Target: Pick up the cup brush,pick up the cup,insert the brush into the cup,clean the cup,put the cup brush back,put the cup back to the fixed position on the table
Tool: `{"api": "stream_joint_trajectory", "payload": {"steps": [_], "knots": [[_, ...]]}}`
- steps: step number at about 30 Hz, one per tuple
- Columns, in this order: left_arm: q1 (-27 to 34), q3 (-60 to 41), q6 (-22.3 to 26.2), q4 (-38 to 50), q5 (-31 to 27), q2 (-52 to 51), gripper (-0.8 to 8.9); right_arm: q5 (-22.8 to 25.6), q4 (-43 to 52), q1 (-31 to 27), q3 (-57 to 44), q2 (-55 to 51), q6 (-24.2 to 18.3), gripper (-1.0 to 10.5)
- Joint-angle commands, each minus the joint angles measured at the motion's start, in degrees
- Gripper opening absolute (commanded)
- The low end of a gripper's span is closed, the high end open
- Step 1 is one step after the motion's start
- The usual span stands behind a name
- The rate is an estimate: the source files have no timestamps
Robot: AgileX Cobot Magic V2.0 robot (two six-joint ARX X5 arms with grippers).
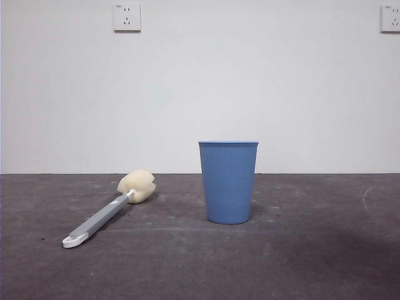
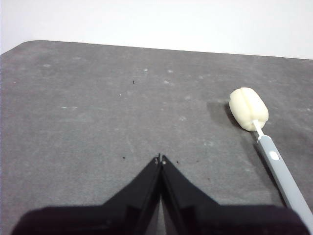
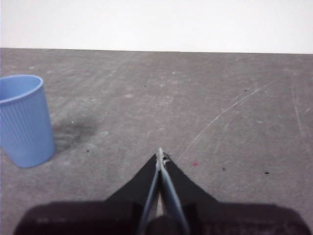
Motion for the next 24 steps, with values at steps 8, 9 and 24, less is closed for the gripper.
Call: {"api": "stream_joint_trajectory", "payload": {"steps": [8,9,24], "knots": [[0.2,2.1,-6.9,-0.4,6.9,-0.1,-0.06,-0.5,0.3,-0.1,-0.2,0.1,16.1,-0.1],[0.2,2.8,-7.6,-0.6,7.2,-0.1,-0.06,-1.0,0.3,-0.1,0.0,0.1,16.8,-0.1],[0.2,21.4,-10.1,-17.1,15.1,5.2,-0.06,-12.9,-6.0,-0.1,16.2,11.7,17.8,-0.1]]}}
